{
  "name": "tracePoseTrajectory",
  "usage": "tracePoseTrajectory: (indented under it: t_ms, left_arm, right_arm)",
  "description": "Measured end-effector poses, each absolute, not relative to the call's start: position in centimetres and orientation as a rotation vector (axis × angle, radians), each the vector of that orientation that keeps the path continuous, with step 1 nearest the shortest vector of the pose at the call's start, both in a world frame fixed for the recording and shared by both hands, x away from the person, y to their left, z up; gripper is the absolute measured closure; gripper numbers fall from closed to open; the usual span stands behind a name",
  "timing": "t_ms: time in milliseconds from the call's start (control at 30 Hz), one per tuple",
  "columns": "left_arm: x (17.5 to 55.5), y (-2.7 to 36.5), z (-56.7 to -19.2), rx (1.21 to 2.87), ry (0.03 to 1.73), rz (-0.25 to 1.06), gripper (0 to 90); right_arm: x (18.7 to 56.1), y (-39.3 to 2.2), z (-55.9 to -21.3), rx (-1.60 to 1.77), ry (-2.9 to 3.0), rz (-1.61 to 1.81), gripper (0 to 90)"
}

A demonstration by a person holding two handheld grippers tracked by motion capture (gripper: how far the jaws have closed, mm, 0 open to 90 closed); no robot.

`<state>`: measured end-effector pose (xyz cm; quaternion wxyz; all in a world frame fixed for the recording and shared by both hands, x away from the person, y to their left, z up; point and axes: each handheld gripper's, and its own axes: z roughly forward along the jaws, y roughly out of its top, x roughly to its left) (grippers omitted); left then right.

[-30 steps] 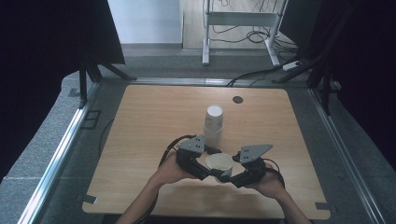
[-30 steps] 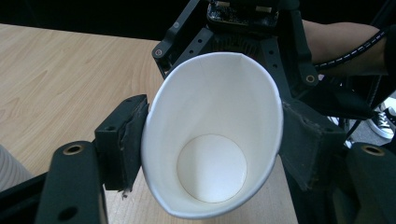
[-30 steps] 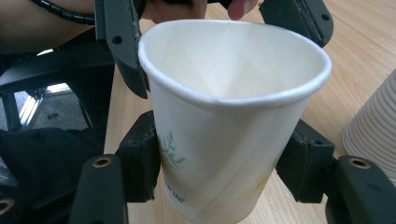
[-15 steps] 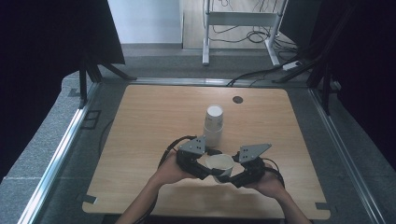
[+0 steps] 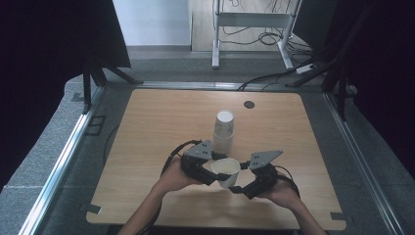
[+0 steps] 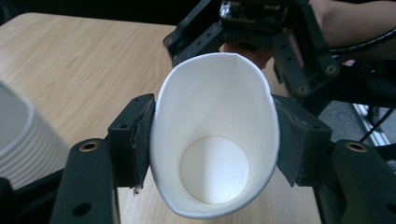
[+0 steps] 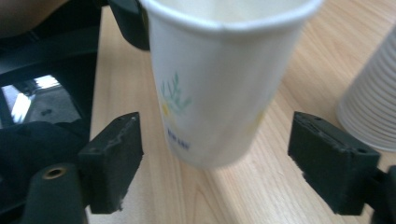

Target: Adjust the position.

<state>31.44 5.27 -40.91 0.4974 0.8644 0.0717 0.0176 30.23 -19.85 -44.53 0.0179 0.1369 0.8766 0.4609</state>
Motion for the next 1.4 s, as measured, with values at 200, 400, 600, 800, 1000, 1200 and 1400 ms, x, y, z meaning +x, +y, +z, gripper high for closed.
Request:
tracePoseTrajectory:
  t_ms: [200, 400, 600, 800, 1000, 1200, 1400]
  left_arm:
    - [31.7, 6.0, -40.9, 2.119, 0.233, 0.091, 35.6]
    - [32.0, 6.9, -40.9, 2.15, 0.292, 0.152, 35.3]
    - [32.3, 7.9, -41.0, 2.166, 0.352, 0.197, 35.0]
    - [32.6, 8.9, -41.1, 2.158, 0.424, 0.234, 34.7]
    - [32.7, 9.7, -41.3, 2.167, 0.474, 0.272, 34.1]
    - [32.8, 10.7, -41.4, 2.166, 0.512, 0.297, 34.0]
    - [32.8, 11.6, -41.5, 2.156, 0.557, 0.326, 34.0]
  right_arm:
    - [30.4, -20.5, -44.7, 0.488, 2.702, 1.388, 13.9]
    - [30.6, -21.0, -44.9, 0.545, 2.678, 1.343, 13.5]
    - [30.7, -21.7, -45.1, 0.598, 2.656, 1.322, 13.4]
    - [30.7, -22.3, -45.4, 0.631, 2.645, 1.302, 13.5]
    - [30.8, -22.8, -45.9, 0.663, 2.637, 1.272, 13.5]
    - [30.8, -23.4, -46.3, 0.697, 2.625, 1.248, 13.5]
    - [30.9, -24.1, -46.6, 0.725, 2.615, 1.229, 13.5]
